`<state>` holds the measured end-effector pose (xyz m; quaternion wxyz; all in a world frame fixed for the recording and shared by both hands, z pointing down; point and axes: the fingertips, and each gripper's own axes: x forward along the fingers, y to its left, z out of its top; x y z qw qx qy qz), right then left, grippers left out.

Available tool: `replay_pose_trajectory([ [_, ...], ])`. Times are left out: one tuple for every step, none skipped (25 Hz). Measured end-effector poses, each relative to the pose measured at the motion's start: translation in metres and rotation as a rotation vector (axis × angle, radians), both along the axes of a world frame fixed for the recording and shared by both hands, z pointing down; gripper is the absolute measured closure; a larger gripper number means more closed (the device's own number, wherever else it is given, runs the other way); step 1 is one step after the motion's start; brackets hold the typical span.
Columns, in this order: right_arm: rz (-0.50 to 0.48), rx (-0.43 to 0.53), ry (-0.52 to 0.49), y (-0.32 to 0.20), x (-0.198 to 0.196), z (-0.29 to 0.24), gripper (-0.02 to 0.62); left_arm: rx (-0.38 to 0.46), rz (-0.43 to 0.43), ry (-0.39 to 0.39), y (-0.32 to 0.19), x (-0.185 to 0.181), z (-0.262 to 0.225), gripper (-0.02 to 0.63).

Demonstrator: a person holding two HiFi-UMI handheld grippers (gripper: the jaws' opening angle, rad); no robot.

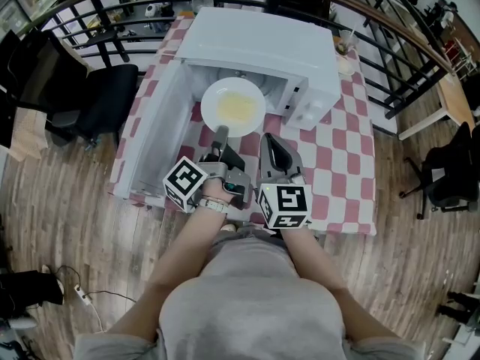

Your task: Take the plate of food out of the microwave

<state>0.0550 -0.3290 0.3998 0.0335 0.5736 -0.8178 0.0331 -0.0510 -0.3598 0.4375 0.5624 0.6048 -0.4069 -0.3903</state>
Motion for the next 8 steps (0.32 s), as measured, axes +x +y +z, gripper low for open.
replay_pose_trajectory([
  [-0.002, 0.0, 0.0, -0.0004, -0.0008, 0.0, 0.571, -0.002, 0.0, 0.0, -0.0001, -0.0003, -0.0002, 0.591],
  [-0.004, -0.001, 0.001, -0.0009, -0.0015, 0.0, 0.571, -0.003, 0.0, 0.001, -0.0002, -0.0004, -0.0003, 0.591],
  [-0.006, -0.001, 0.001, -0.0013, -0.002, 0.0, 0.571, -0.004, 0.0, 0.002, -0.0004, -0.0003, -0.0002, 0.591],
  [-0.007, -0.001, 0.002, -0.0017, -0.0023, 0.0001, 0.571, -0.005, 0.0, 0.001, -0.0006, -0.0001, 0.0, 0.591],
  [-0.007, -0.001, 0.003, -0.002, -0.0024, 0.0002, 0.571, -0.007, 0.0, -0.001, -0.0007, 0.0001, 0.0003, 0.591],
  [-0.008, -0.001, 0.003, -0.0023, -0.0024, 0.0003, 0.571, -0.008, 0.0, -0.001, -0.0008, 0.0005, 0.0007, 0.591],
  [-0.008, 0.0, 0.003, -0.0026, -0.0024, 0.0003, 0.571, -0.009, 0.001, -0.002, -0.0007, 0.0008, 0.0012, 0.591],
  [-0.008, 0.001, 0.003, -0.0029, -0.0024, 0.0004, 0.571, -0.01, 0.001, -0.001, -0.0007, 0.0011, 0.0016, 0.591],
])
